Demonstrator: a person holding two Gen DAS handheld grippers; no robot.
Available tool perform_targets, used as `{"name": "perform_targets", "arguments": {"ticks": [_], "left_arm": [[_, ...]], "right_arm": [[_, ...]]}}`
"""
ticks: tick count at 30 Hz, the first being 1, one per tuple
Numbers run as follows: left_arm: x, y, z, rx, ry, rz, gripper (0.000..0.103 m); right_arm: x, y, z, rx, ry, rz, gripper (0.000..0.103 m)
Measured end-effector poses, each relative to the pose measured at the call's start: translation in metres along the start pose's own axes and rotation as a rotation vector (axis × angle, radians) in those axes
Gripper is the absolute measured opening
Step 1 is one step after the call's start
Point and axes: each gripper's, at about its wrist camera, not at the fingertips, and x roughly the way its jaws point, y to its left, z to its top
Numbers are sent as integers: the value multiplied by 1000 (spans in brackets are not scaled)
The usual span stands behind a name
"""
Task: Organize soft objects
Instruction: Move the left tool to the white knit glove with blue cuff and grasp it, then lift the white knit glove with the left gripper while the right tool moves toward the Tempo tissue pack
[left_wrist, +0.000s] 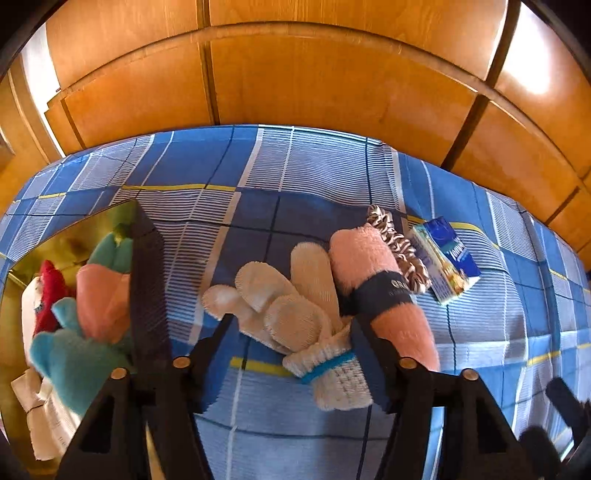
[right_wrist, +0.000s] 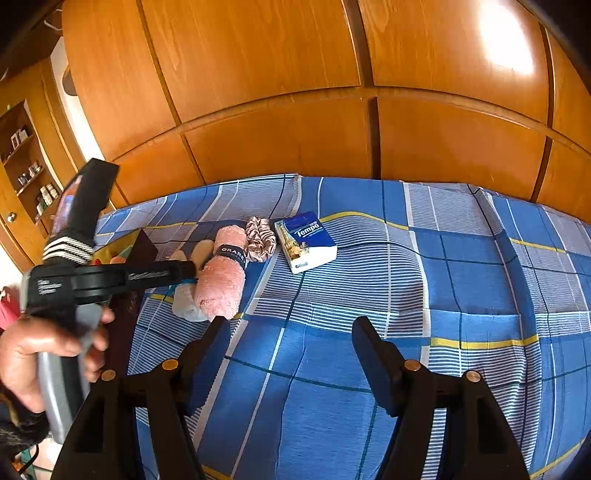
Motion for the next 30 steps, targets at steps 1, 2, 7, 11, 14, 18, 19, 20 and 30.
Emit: {"name": "perform_targets", "arguments": {"ticks": [1, 2, 7, 11, 14, 18, 19, 20, 30], "left_arm": [[4, -1, 2, -3, 3, 5, 66], [7, -2, 4, -10, 5, 7, 66], [19, -9, 2, -10, 31, -34, 54], [22, -12, -6, 1, 47, -103, 37], [11, -20, -11, 54, 23, -104, 36], [-10, -19, -20, 65, 2, -144, 36], [-18, -17, -25, 63, 0, -163, 36], [-23, -14, -28, 65, -4, -179, 36], [-65, -41, -108, 241, 12, -375, 40]], "right_arm": [[1, -1, 0, 4, 3, -1, 69], [1, -2, 0, 7, 4, -4, 69], [2, -5, 1, 24, 7, -14, 69], [2, -7, 1, 31, 8, -21, 69], [1, -8, 1, 33, 7, -33, 69], [-1, -13, 2, 52, -2, -47, 69], [-1, -15, 2, 61, -1, -53, 69], [-1, -17, 2, 68, 0, -57, 69], [3, -26, -1, 112, 22, -74, 69]]}}
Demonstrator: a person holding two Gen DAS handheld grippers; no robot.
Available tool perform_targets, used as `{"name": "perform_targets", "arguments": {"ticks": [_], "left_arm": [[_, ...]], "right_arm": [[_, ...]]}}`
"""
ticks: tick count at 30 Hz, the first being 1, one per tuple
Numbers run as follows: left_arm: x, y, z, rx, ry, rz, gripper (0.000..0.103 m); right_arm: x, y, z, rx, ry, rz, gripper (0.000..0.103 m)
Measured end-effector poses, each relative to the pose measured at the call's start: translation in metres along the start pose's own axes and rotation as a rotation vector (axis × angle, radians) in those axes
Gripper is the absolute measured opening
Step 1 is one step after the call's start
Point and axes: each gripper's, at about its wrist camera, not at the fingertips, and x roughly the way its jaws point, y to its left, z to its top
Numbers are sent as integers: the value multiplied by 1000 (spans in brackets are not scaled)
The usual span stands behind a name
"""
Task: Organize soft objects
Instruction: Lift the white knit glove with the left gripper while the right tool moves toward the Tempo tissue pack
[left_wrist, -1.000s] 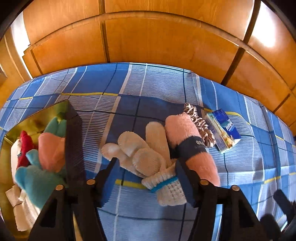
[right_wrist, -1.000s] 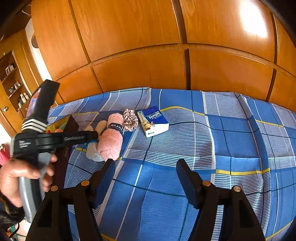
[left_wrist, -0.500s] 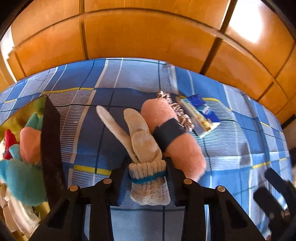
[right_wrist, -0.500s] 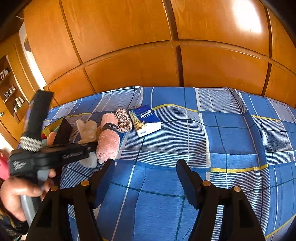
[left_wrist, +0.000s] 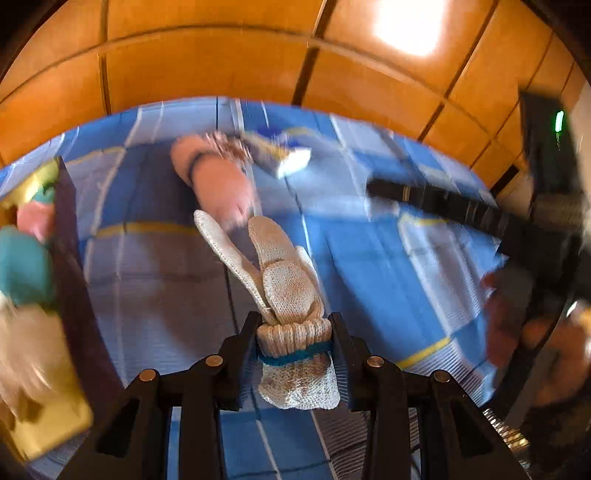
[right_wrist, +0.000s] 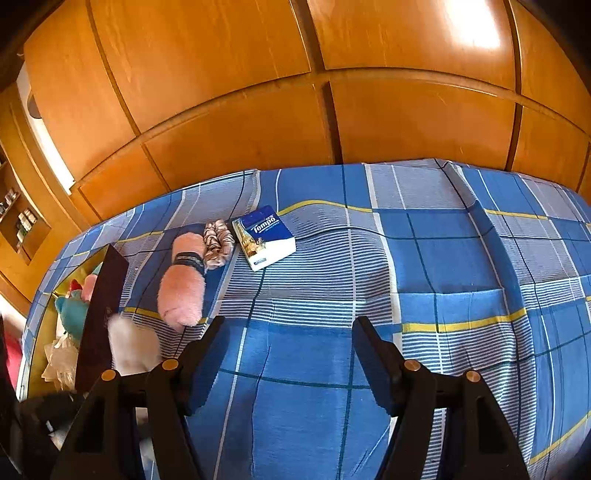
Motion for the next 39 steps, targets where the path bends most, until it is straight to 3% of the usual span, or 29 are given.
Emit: {"name": "perform_targets", "arguments": {"ticks": [2, 5, 9, 13, 23, 29, 39], "left_arm": [[14, -6, -12, 7, 26, 22, 42], [18, -6, -14, -28, 4, 33, 49], [29, -3, -13, -69, 42, 21, 46], [31, -14, -16, 5, 21, 66, 42], [22, -6, -26, 18, -6, 40, 41], [21, -1, -30, 37, -24, 19, 41], [22, 3, -34, 40, -52, -11, 43]], "right_arm": [[1, 0, -1, -1, 5, -6, 69], [4, 1, -3, -7, 14, -13, 69], [7, 2, -4, -15, 26, -13, 69], [10, 3, -5, -25, 37, -15, 69], [19, 11, -6, -53, 91, 34, 64], [35, 43, 21, -138, 122, 96, 43], [106, 109, 75, -401, 208, 8, 41]]}}
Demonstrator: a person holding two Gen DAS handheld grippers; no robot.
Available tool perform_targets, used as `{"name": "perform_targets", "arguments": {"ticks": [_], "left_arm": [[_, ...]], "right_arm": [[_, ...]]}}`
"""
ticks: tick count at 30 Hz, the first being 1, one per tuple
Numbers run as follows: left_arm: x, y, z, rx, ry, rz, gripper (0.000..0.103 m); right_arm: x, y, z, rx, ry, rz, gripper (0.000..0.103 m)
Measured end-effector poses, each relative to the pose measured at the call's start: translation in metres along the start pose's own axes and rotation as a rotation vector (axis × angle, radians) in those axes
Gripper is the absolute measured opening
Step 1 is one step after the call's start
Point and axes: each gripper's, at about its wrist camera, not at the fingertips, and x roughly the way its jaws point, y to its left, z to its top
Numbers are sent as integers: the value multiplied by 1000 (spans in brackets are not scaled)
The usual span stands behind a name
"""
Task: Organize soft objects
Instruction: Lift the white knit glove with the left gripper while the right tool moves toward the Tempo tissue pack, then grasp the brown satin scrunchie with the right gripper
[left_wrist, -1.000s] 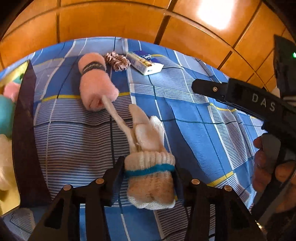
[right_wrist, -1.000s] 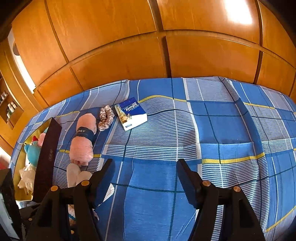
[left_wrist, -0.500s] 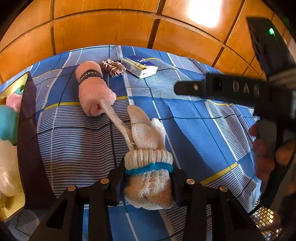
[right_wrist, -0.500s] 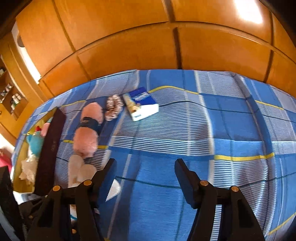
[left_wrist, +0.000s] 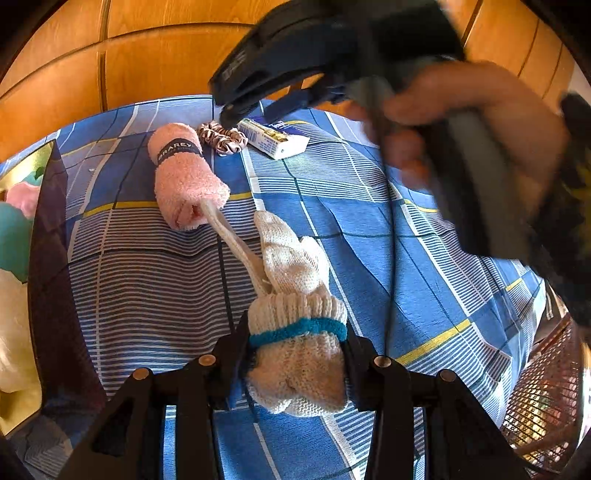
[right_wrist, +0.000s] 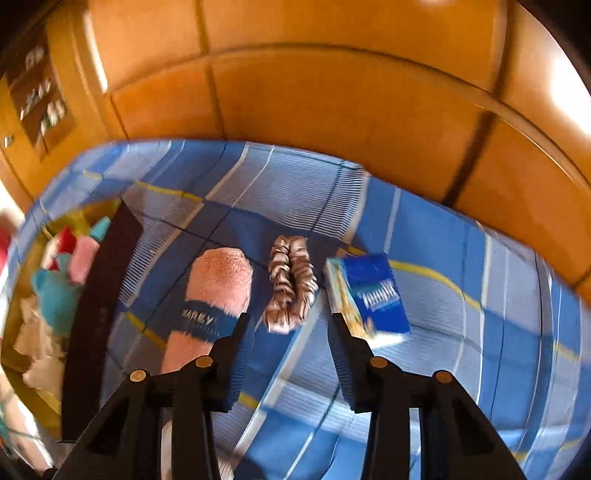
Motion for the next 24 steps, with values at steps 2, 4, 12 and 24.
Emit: {"name": "perform_targets", "arguments": {"ticks": [2, 4, 12, 24], "left_arm": [[0, 2, 0, -11, -1, -13, 44], [1, 5, 0, -24, -2, -26, 44], [1, 6, -1, -27, -8, -29, 44], [0, -1, -4, -16, -9, 3, 45]], "right_arm": [[10, 4, 6, -31, 22, -25, 41], [23, 7, 11, -51, 54, -47, 41], [50, 3, 19, -35, 107, -61, 21], [-40, 1, -68, -56, 18, -7, 16]]}}
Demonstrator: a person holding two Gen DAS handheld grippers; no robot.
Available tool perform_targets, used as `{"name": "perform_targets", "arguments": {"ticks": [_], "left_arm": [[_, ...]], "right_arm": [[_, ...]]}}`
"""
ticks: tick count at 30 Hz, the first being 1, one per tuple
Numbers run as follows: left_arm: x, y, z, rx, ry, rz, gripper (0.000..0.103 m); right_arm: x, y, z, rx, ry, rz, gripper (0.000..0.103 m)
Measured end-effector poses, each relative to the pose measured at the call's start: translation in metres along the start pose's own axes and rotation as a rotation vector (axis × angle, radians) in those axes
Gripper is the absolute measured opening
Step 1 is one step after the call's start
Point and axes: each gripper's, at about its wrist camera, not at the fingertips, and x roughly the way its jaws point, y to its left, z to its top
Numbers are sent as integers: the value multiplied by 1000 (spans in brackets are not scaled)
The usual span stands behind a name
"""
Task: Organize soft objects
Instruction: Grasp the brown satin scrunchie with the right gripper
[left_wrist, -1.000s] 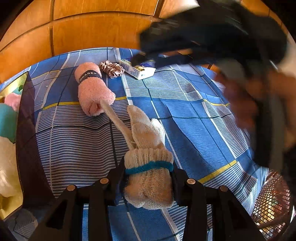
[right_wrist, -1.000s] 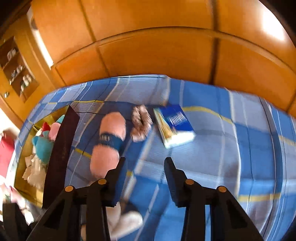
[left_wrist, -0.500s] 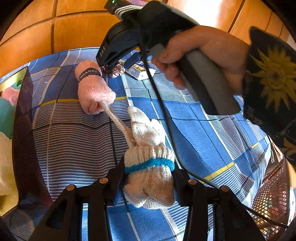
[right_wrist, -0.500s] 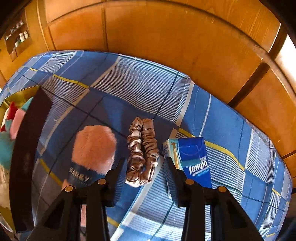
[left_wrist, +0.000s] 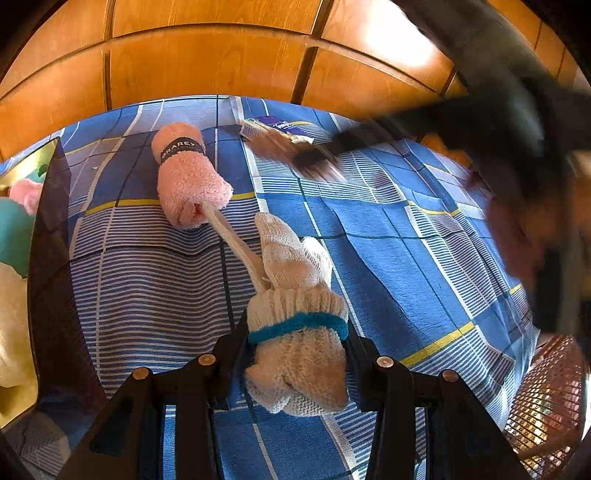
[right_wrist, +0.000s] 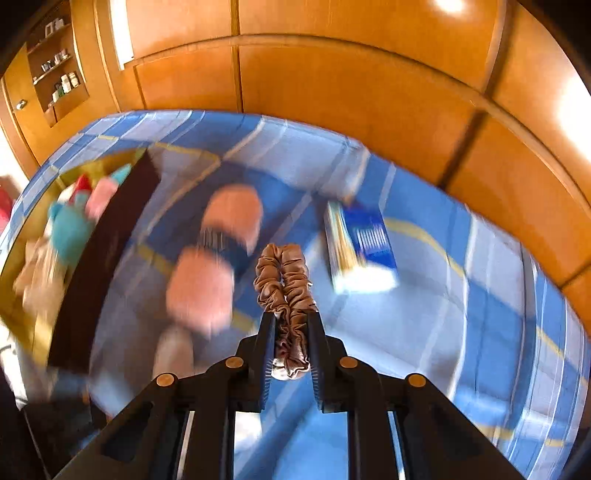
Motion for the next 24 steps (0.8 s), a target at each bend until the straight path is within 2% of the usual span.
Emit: {"name": "perform_targets", "arguments": {"ticks": [4, 6, 7, 9, 11, 14, 20, 23, 24], "left_arm": [[0, -5, 0, 14, 4, 25, 45], [1, -8, 1, 22, 8, 36, 49], [1, -10, 1, 29, 10, 45, 50], [3, -15, 1, 52, 18, 63, 58], [4, -17, 2, 64, 24, 68, 62], [7, -18, 4, 60, 34, 64, 66], [9, -17, 8, 16, 39, 59, 67], [10, -18, 9, 23, 44, 87, 66], [10, -19, 10, 27, 44, 96, 62]], "right_arm": [[0, -14, -55, 54, 57, -69, 16], [3, -24, -74, 98, 79, -67, 16], [3, -27, -80, 111, 64, -67, 17], [1, -30, -85, 135, 39, -54, 18], [2, -30, -87, 137, 18, -50, 22], [0, -27, -94, 110, -7, -68, 22], [-3, -25, -97, 110, -16, -73, 22], [2, -26, -92, 112, -12, -67, 22], [4, -27, -91, 112, -12, -65, 22]]}}
